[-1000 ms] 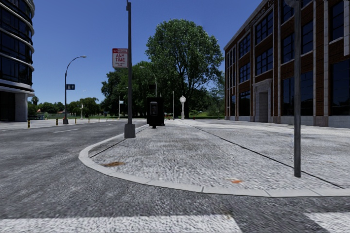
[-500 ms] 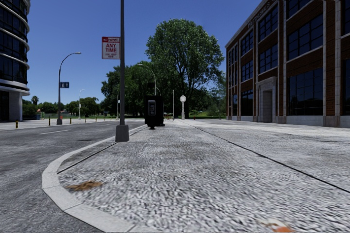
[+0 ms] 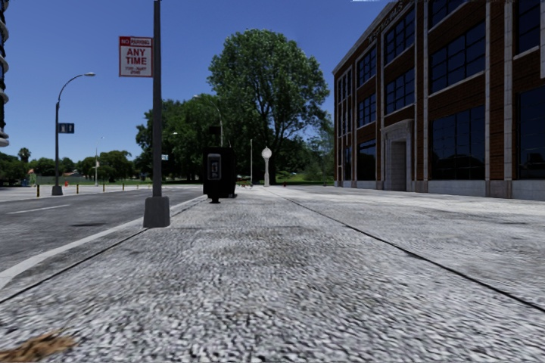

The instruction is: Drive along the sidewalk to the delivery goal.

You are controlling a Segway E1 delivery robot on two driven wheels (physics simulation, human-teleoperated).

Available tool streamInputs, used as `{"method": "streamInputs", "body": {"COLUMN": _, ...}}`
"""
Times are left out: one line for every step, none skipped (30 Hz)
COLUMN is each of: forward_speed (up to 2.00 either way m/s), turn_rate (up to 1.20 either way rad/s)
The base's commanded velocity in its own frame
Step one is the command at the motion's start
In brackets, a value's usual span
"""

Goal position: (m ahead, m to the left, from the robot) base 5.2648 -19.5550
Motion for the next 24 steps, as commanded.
{"method": "streamInputs", "body": {"forward_speed": 1.36, "turn_rate": -0.39}}
{"method": "streamInputs", "body": {"forward_speed": 1.36, "turn_rate": -0.39}}
{"method": "streamInputs", "body": {"forward_speed": 1.36, "turn_rate": -0.39}}
{"method": "streamInputs", "body": {"forward_speed": 1.36, "turn_rate": -0.39}}
{"method": "streamInputs", "body": {"forward_speed": 1.36, "turn_rate": -0.39}}
{"method": "streamInputs", "body": {"forward_speed": 1.36, "turn_rate": -0.39}}
{"method": "streamInputs", "body": {"forward_speed": 1.36, "turn_rate": -0.39}}
{"method": "streamInputs", "body": {"forward_speed": 1.36, "turn_rate": -0.39}}
{"method": "streamInputs", "body": {"forward_speed": 1.36, "turn_rate": -0.39}}
{"method": "streamInputs", "body": {"forward_speed": 1.36, "turn_rate": -0.39}}
{"method": "streamInputs", "body": {"forward_speed": 1.36, "turn_rate": -0.39}}
{"method": "streamInputs", "body": {"forward_speed": 1.37, "turn_rate": -0.39}}
{"method": "streamInputs", "body": {"forward_speed": 1.37, "turn_rate": -0.39}}
{"method": "streamInputs", "body": {"forward_speed": 1.37, "turn_rate": -0.39}}
{"method": "streamInputs", "body": {"forward_speed": 1.37, "turn_rate": -0.39}}
{"method": "streamInputs", "body": {"forward_speed": 1.37, "turn_rate": -0.39}}
{"method": "streamInputs", "body": {"forward_speed": 1.37, "turn_rate": -0.39}}
{"method": "streamInputs", "body": {"forward_speed": 1.37, "turn_rate": -0.41}}
{"method": "streamInputs", "body": {"forward_speed": 1.37, "turn_rate": -0.45}}
{"method": "streamInputs", "body": {"forward_speed": 1.37, "turn_rate": -0.51}}
{"method": "streamInputs", "body": {"forward_speed": 1.37, "turn_rate": -0.54}}
{"method": "streamInputs", "body": {"forward_speed": 1.37, "turn_rate": -0.54}}
{"method": "streamInputs", "body": {"forward_speed": 1.37, "turn_rate": -0.54}}
{"method": "streamInputs", "body": {"forward_speed": 1.37, "turn_rate": -0.54}}
